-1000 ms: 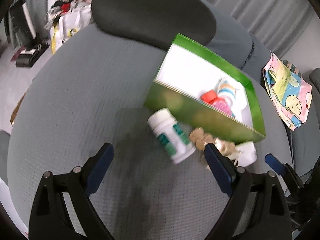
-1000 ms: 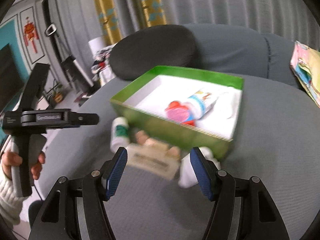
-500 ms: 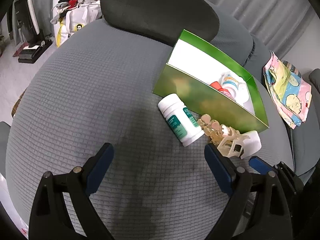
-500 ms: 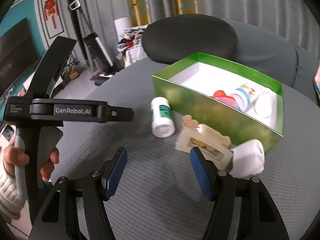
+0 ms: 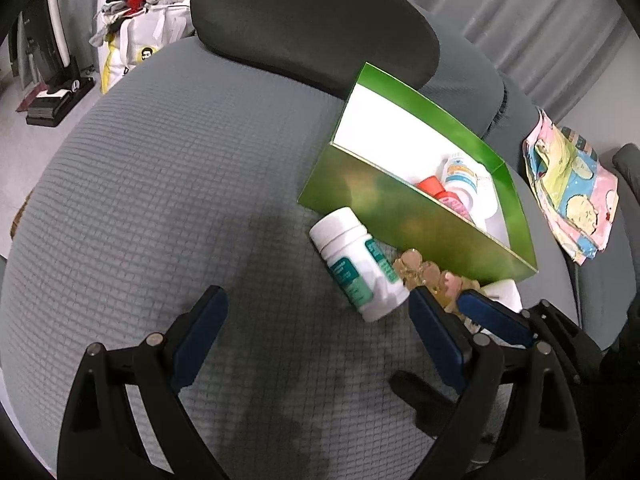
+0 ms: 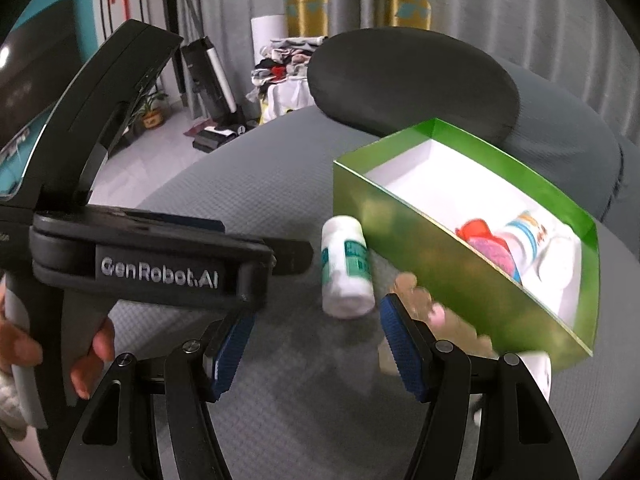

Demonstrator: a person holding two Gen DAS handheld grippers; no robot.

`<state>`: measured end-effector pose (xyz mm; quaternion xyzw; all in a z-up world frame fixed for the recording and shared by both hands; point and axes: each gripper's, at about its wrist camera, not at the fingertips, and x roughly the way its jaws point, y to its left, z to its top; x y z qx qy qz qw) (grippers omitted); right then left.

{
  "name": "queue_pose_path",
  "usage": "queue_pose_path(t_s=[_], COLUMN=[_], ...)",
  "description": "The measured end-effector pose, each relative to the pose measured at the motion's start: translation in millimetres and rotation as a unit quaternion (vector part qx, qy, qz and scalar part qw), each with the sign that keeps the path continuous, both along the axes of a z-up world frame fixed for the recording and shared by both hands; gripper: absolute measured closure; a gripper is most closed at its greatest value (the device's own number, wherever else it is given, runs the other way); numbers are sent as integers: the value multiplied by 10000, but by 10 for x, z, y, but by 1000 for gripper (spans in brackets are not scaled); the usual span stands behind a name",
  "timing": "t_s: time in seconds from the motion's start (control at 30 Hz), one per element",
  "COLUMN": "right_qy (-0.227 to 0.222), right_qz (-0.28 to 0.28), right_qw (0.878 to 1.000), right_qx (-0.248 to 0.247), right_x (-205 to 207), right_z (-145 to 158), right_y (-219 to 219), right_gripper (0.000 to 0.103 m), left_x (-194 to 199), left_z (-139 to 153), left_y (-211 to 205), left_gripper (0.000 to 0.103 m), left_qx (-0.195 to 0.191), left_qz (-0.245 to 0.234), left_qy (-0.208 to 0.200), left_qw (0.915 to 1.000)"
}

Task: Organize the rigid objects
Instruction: 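Move the left gripper to the green-labelled white bottle, then grasp the green-labelled white bottle with the left gripper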

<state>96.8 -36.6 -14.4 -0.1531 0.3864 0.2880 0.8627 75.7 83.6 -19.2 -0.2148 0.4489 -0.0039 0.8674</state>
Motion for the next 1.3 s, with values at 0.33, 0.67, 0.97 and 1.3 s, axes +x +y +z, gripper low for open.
queue_pose_path(t_s=[0.33, 0.67, 0.97, 1.3], right_qy=[147, 423, 769, 911], right_qz=[56, 168, 149, 166], right_qw=[9998, 9986, 9962, 9956], right_qx=[-153, -286, -386, -159], right_x=[305, 470, 612, 589], right_z=[-134, -286, -428, -472], right_y=[118, 169, 191, 193], right_gripper=[36, 36, 46, 60], left_x=[170, 312, 408, 391], left_z=[-55, -182, -332, -367], left_y=[-24, -25, 9, -11], left_gripper=[11, 11, 14, 38], left_qx=[-109, -531, -891, -1007], left_qz=[-92, -301, -358, -486], left_qy=[-54, 65, 237, 194], left_qw=[9999, 9981, 9951, 9935])
